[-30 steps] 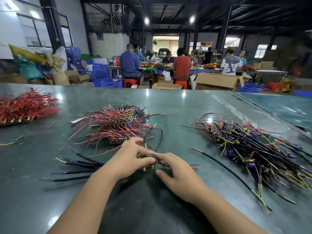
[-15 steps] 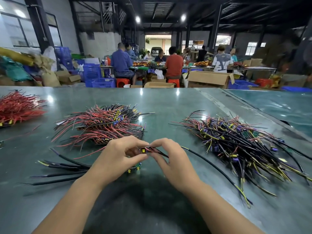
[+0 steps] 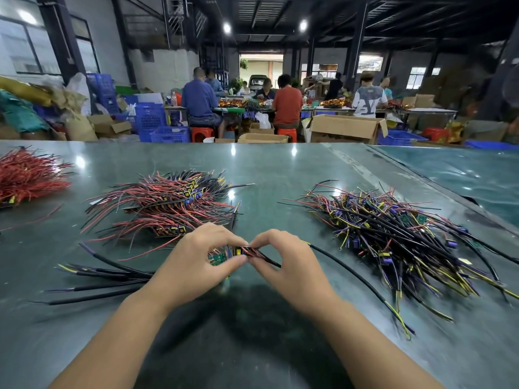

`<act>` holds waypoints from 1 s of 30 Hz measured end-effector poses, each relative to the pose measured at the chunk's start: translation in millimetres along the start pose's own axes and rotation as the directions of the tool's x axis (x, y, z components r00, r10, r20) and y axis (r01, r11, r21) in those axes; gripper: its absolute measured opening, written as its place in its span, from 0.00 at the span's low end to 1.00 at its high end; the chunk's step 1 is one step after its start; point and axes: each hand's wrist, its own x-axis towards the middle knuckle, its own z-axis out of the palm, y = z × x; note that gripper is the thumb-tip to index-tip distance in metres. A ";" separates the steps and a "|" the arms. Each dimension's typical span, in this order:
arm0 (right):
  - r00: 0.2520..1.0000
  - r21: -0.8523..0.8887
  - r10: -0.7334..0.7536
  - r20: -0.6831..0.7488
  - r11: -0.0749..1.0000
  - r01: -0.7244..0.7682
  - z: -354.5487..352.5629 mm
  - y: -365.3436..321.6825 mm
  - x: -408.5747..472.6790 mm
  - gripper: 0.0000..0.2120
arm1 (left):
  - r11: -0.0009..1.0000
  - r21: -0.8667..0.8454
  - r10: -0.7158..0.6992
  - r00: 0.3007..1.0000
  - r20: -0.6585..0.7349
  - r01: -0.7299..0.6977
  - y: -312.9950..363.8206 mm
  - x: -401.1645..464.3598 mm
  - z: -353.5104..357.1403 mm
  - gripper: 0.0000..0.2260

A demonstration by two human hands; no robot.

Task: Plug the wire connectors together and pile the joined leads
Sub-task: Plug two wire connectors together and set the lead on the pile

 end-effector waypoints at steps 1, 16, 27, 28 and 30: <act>1.000 -0.003 -0.008 0.015 1.000 0.008 -0.3 0.5 -0.6 0.06 | 1.000 -0.015 -0.011 1.000 0.009 0.011 -0.4 -0.2 0.0 0.07; 0.965 0.441 0.149 0.214 0.867 -0.231 -23.3 1.1 1.2 0.07 | 0.931 -0.314 -0.184 0.982 0.042 0.188 11.2 1.7 2.5 0.08; 0.910 0.462 0.092 0.405 0.838 -0.290 -40.8 -4.3 2.3 0.04 | 0.840 -0.441 -0.229 0.943 0.240 0.316 16.7 -0.2 -0.3 0.04; 0.906 0.463 0.094 0.412 0.835 -0.297 -41.1 -4.6 2.0 0.04 | 0.831 -0.450 -0.233 0.939 0.251 0.327 16.8 -0.3 -0.6 0.04; 0.903 0.466 0.101 0.418 0.830 -0.308 -42.7 -5.5 2.6 0.04 | 0.817 -0.474 -0.229 0.939 0.256 0.328 16.7 0.2 -0.6 0.04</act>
